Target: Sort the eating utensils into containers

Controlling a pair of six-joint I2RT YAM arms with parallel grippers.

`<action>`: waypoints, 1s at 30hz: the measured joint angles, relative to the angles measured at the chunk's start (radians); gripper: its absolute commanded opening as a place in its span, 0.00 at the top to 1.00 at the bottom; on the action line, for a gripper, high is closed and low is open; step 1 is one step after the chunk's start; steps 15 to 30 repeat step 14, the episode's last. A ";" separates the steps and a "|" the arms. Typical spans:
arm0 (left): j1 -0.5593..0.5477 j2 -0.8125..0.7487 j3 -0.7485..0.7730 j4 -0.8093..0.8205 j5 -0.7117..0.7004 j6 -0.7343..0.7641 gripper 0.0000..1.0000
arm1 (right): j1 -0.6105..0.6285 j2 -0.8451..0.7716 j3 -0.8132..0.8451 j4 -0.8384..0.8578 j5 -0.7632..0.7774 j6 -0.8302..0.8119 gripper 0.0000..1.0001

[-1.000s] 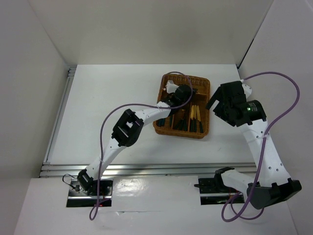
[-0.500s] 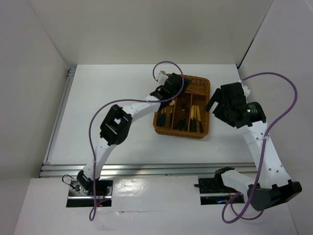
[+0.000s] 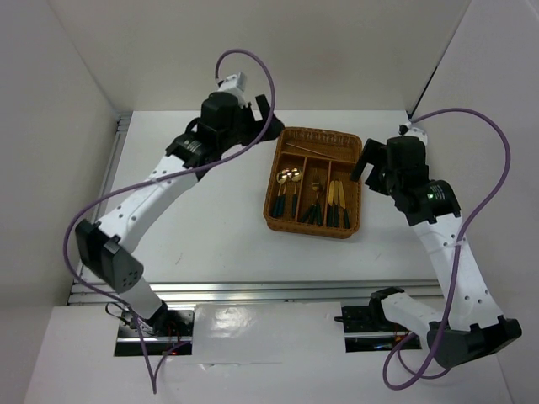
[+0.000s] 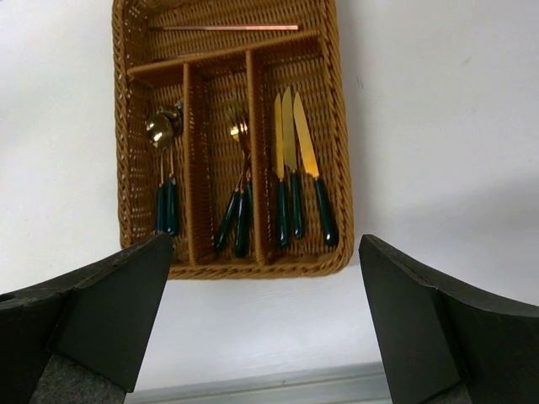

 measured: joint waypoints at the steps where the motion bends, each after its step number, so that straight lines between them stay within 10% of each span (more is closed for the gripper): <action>1: -0.005 -0.043 -0.039 -0.032 0.002 0.046 0.05 | 0.000 -0.001 -0.006 0.019 0.000 -0.019 0.00; 14: 0.000 -0.472 -0.504 -0.319 -0.134 0.200 0.01 | 0.000 -0.127 -0.065 0.134 -0.010 -0.158 0.00; 30: 0.000 -0.472 -0.504 -0.319 -0.134 0.200 0.01 | 0.000 -0.127 -0.065 0.134 -0.010 -0.158 0.00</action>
